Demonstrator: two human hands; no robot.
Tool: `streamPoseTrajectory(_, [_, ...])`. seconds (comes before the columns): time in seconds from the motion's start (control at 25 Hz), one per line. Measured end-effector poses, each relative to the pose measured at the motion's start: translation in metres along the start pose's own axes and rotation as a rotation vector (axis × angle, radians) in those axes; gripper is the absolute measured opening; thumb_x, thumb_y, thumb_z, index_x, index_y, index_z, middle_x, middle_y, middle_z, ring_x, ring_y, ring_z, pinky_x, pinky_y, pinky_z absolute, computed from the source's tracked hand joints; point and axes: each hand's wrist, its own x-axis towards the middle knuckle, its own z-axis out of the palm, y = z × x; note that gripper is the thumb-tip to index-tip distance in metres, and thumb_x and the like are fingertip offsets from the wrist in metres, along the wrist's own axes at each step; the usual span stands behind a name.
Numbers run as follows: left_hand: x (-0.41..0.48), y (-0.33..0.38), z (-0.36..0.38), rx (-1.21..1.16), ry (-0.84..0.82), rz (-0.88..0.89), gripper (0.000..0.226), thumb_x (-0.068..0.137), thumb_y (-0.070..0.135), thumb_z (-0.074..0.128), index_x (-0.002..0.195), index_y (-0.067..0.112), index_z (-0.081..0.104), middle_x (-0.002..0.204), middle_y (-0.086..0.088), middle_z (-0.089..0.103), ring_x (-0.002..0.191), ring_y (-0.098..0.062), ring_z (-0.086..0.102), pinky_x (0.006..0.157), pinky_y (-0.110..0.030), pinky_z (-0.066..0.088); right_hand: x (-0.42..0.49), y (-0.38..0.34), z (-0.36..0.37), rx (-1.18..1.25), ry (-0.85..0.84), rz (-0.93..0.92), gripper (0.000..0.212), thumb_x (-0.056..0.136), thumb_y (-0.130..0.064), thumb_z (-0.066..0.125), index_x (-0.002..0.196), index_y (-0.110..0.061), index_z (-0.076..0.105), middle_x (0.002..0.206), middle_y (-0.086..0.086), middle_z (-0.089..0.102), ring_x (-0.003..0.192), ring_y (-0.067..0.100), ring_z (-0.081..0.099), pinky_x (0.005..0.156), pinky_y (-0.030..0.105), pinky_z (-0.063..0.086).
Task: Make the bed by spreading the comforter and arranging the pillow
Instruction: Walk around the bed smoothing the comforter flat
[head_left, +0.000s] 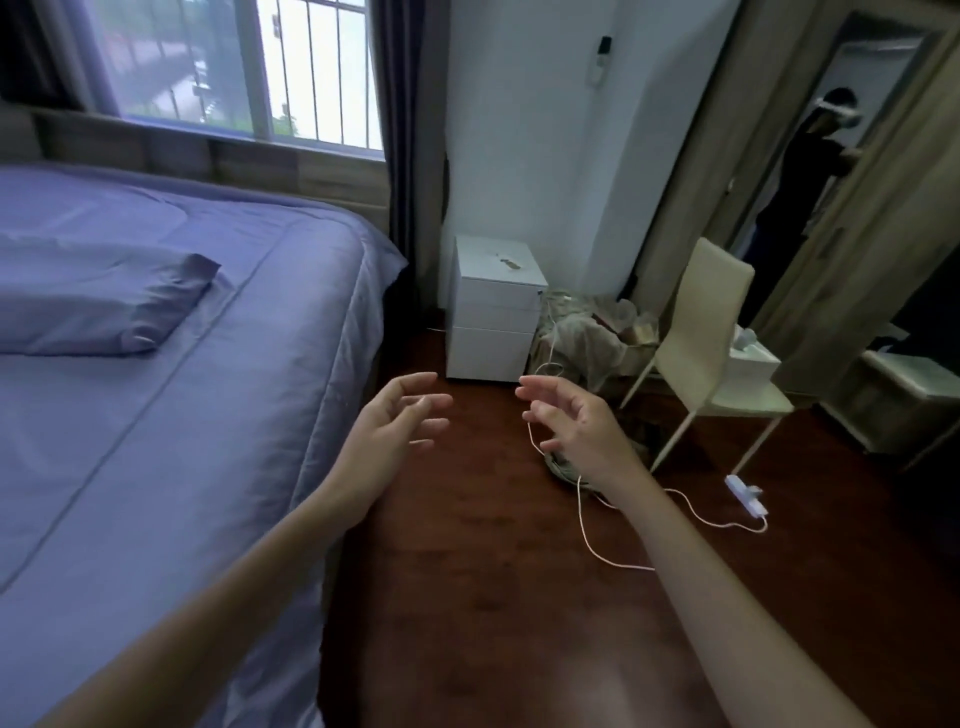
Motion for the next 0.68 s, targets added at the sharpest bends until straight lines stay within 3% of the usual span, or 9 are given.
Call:
streamPoseTrajectory(0.12, [0.017, -0.01, 0.034, 0.025, 0.062, -0.004, 0.04, 0.098, 0.014, 0.044, 0.136, 0.025, 0.044, 0.124, 0.006, 0.06, 0.109, -0.01, 0.061, 0.091, -0.027, 0.05, 0.037, 0.022, -0.043, -0.011, -0.029, 0.008, 0.035, 0.095, -0.016, 0.051, 0.124, -0.034, 0.055, 0.126, -0.012, 0.061, 0.11, 0.005, 0.06, 0.079, 0.032, 0.054])
streamPoseTrajectory(0.24, [0.027, -0.023, 0.038, 0.122, 0.195, -0.008, 0.051, 0.096, 0.009, 0.048, 0.144, 0.022, 0.036, 0.141, 0.001, 0.049, 0.126, -0.01, 0.05, 0.109, -0.031, 0.039, 0.084, 0.026, -0.056, -0.092, -0.117, -0.067, 0.044, 0.094, -0.015, 0.053, 0.136, -0.027, 0.049, 0.132, -0.012, 0.054, 0.114, 0.002, 0.054, 0.099, 0.031, 0.046])
streamPoseTrajectory(0.36, [0.038, -0.029, 0.021, 0.192, 0.34, -0.043, 0.055, 0.096, 0.001, 0.046, 0.147, 0.012, 0.028, 0.147, 0.0, 0.038, 0.135, -0.014, 0.039, 0.11, -0.028, 0.032, 0.118, 0.037, -0.033, -0.179, -0.251, -0.15, 0.051, 0.093, -0.016, 0.057, 0.141, -0.027, 0.045, 0.135, -0.01, 0.051, 0.126, 0.002, 0.044, 0.106, 0.022, 0.034])
streamPoseTrajectory(0.52, [0.057, -0.029, -0.026, 0.305, 0.485, -0.1, 0.048, 0.096, 0.003, 0.047, 0.142, 0.01, 0.037, 0.134, 0.005, 0.046, 0.123, -0.006, 0.046, 0.094, -0.012, 0.037, 0.165, 0.053, 0.023, -0.16, -0.415, -0.173, 0.056, 0.09, -0.012, 0.06, 0.142, -0.021, 0.042, 0.146, -0.005, 0.044, 0.135, 0.008, 0.04, 0.112, 0.022, 0.029])
streamPoseTrajectory(0.6, [0.066, -0.044, -0.058, 0.469, 0.478, -0.156, 0.034, 0.096, 0.007, 0.05, 0.128, 0.018, 0.055, 0.119, 0.015, 0.06, 0.104, 0.012, 0.055, 0.083, -0.002, 0.04, 0.198, 0.055, 0.047, -0.186, -0.491, -0.213, 0.057, 0.09, -0.012, 0.061, 0.142, -0.022, 0.042, 0.143, -0.01, 0.044, 0.135, 0.006, 0.038, 0.115, 0.024, 0.027])
streamPoseTrajectory(0.68, [0.092, -0.063, -0.102, 0.554, 0.487, -0.207, 0.028, 0.095, 0.011, 0.052, 0.106, 0.035, 0.062, 0.098, 0.033, 0.067, 0.086, 0.022, 0.057, 0.08, -0.005, 0.041, 0.253, 0.053, 0.082, -0.184, -0.557, -0.27, 0.057, 0.089, -0.014, 0.062, 0.141, -0.024, 0.043, 0.141, -0.013, 0.044, 0.134, 0.003, 0.039, 0.116, 0.027, 0.028])
